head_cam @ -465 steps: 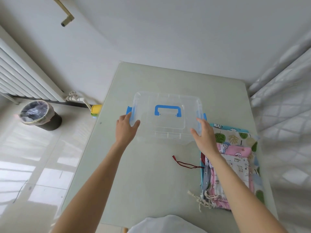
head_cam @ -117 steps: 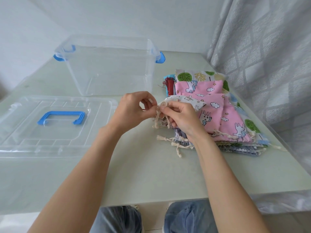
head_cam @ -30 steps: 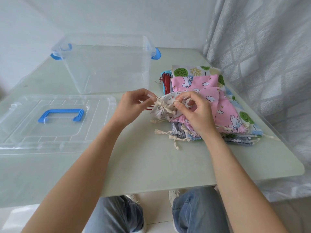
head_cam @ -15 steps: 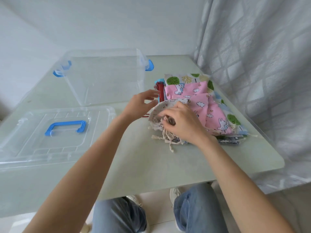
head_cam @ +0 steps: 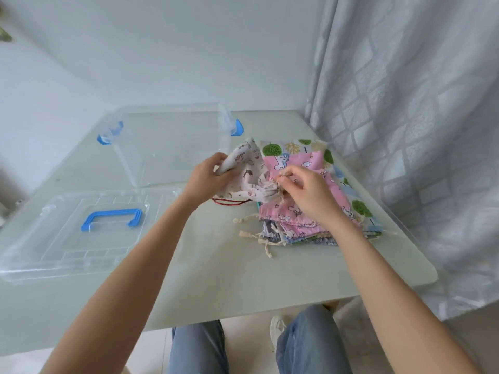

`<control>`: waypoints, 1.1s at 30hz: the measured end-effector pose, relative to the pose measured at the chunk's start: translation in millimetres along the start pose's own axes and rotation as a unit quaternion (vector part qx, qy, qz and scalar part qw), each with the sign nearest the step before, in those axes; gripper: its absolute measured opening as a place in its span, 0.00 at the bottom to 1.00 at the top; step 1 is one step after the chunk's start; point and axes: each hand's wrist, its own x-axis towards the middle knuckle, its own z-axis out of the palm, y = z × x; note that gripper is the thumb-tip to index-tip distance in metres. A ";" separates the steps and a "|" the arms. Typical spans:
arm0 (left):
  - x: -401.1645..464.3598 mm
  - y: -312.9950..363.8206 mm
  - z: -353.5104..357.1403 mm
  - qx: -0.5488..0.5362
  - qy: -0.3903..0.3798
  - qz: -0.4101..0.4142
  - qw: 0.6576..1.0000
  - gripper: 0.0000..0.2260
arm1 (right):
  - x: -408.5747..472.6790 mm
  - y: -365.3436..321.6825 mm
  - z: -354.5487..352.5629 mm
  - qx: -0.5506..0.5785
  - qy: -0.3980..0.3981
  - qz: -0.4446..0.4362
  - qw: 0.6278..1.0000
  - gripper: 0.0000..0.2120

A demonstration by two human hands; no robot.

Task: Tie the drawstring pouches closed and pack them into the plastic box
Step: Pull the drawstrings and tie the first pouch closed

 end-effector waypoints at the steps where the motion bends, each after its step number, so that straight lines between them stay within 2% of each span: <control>1: -6.9 0.9 -9.5 -0.043 0.009 -0.034 0.998 0.09 | 4.0 -5.2 -0.9 0.034 -0.009 0.016 0.999 0.05; 4: -23.5 4.2 -36.7 -0.178 0.005 -0.098 0.979 0.14 | 21.7 -21.8 3.4 0.185 -0.040 0.060 0.980 0.08; 6: -28.0 4.6 -52.4 -0.232 0.020 -0.104 0.967 0.15 | 35.3 -31.0 10.1 0.314 -0.108 0.108 0.937 0.10; 7: -28.2 5.2 -61.9 -0.248 0.036 -0.106 0.962 0.15 | 43.6 -35.9 15.9 0.337 -0.141 0.115 0.924 0.12; 8: -27.4 6.0 -69.7 -0.259 0.050 -0.109 0.959 0.14 | 50.4 -39.7 21.6 0.325 -0.161 0.109 0.926 0.15; 10: -21.0 8.7 -86.5 -0.254 0.070 -0.106 0.959 0.15 | 67.6 -48.0 33.7 0.259 -0.138 0.064 0.954 0.15; 14: 13.9 16.7 -132.3 -0.151 0.123 -0.053 0.979 0.16 | 127.6 -73.2 43.4 0.205 -0.051 -0.044 0.976 0.11; 17: 45.4 18.3 -154.7 -0.027 0.156 -0.008 0.987 0.17 | 170.4 -84.0 42.2 0.084 0.017 -0.136 0.987 0.12; 19: 68.7 8.2 -164.7 0.035 0.163 0.002 0.986 0.19 | 198.2 -85.6 50.4 0.027 0.030 -0.156 0.987 0.14; 24: 106.2 -29.3 -172.7 0.170 0.121 -0.037 0.977 0.22 | 241.5 -72.0 81.2 -0.079 -0.051 -0.129 0.987 0.15; 27: 113.2 -44.7 -176.2 0.268 0.068 -0.066 0.959 0.22 | 249.7 -66.7 94.3 -0.107 -0.131 -0.096 0.981 0.22; 29: 113.7 -49.4 -178.4 0.319 0.087 -0.069 0.941 0.20 | 250.2 -65.0 99.1 -0.107 -0.160 -0.086 0.978 0.24; 33: 99.7 -40.2 -171.8 0.335 0.153 -0.032 0.929 0.14 | 237.8 -65.8 96.5 -0.088 -0.113 -0.109 0.984 0.19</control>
